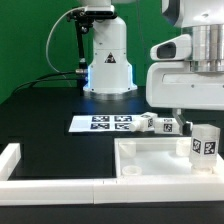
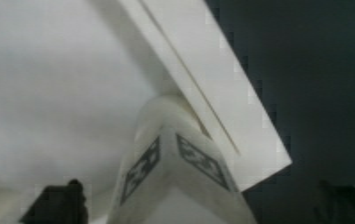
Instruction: Assemble one leg
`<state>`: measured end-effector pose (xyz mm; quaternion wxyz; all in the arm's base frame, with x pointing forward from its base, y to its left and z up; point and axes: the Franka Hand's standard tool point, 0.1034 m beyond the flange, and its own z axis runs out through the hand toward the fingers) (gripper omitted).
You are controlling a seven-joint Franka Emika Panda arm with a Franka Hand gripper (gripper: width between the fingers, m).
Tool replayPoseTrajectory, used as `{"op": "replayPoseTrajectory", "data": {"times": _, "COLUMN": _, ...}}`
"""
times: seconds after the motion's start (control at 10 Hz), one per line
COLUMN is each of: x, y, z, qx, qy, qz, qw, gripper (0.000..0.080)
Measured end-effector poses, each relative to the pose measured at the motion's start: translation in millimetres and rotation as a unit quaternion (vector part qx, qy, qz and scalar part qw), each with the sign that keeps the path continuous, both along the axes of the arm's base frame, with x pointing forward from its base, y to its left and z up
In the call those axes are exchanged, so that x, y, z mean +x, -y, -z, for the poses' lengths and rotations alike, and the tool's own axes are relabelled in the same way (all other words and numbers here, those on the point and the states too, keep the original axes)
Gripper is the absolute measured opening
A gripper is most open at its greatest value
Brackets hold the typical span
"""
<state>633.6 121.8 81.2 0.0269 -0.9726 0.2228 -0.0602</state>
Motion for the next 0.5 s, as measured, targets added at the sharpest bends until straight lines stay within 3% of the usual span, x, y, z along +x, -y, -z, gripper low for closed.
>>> {"op": "replayPoseTrajectory", "data": {"times": 0.1, "x": 0.0, "y": 0.8, "z": 0.4, "qx": -0.007, "qy": 0.001, "qz": -0.040, "qw": 0.999, "gripper": 0.0646}}
{"op": "replayPoseTrajectory", "data": {"times": 0.3, "x": 6.3, "y": 7.6, "z": 1.8, "qx": -0.061, "qy": 0.022, "qz": -0.242, "qw": 0.968, "gripper": 0.0649}}
{"op": "replayPoseTrajectory", "data": {"times": 0.4, "x": 7.0, "y": 8.1, "z": 2.6, "qx": -0.067, "qy": 0.027, "qz": -0.261, "qw": 0.963, "gripper": 0.0649}}
{"op": "replayPoseTrajectory", "data": {"times": 0.5, "x": 7.0, "y": 8.1, "z": 2.6, "qx": -0.064, "qy": 0.027, "qz": -0.243, "qw": 0.968, "gripper": 0.0528}}
